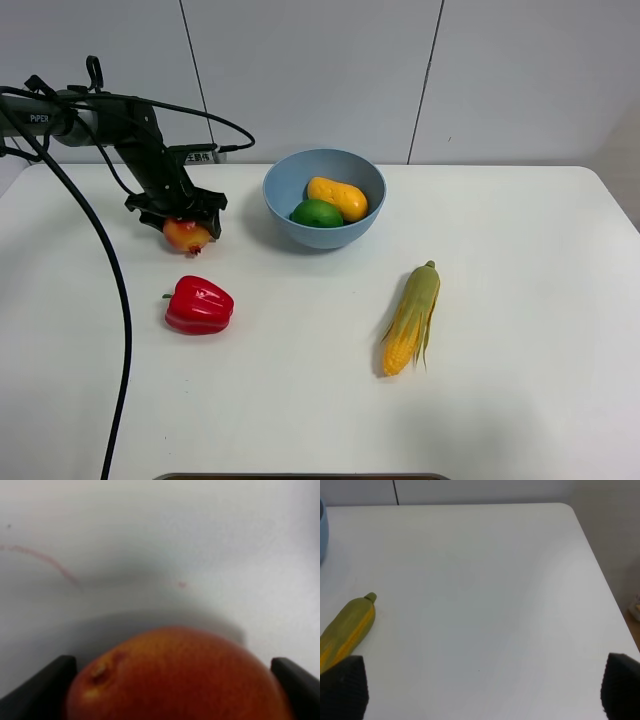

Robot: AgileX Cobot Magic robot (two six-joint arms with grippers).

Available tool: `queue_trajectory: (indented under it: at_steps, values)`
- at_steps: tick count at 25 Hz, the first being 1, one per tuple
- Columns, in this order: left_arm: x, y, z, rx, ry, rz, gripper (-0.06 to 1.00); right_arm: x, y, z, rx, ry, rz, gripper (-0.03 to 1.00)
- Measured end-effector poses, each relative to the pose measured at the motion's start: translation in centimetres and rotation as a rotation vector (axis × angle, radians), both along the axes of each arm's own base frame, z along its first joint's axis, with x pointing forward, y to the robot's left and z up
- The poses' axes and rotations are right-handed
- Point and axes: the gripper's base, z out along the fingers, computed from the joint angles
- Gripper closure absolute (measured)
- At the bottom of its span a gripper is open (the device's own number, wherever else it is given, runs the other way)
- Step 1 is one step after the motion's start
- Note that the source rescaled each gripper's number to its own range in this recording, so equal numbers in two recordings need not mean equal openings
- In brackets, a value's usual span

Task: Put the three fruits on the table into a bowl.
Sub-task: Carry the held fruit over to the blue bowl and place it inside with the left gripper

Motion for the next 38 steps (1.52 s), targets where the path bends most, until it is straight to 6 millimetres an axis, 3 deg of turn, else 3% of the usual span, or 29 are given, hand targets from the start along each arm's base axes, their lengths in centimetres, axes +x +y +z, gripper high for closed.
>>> queue_trajectory:
  at_steps: [6,16,38]
  values:
    - [0.0,0.5,0.7,0.053,-0.016,-0.012,0.94,0.0,0.0,0.0,0.000,0.000,0.000,0.04]
    - [0.0,0.5,4.4,0.069,-0.097,-0.004,0.94,0.0,0.0,0.0,0.000,0.000,0.000,0.04]
    - [-1.9,-5.2,11.3,0.034,-0.231,-0.042,0.94,0.0,0.0,0.0,0.000,0.000,0.000,0.04]
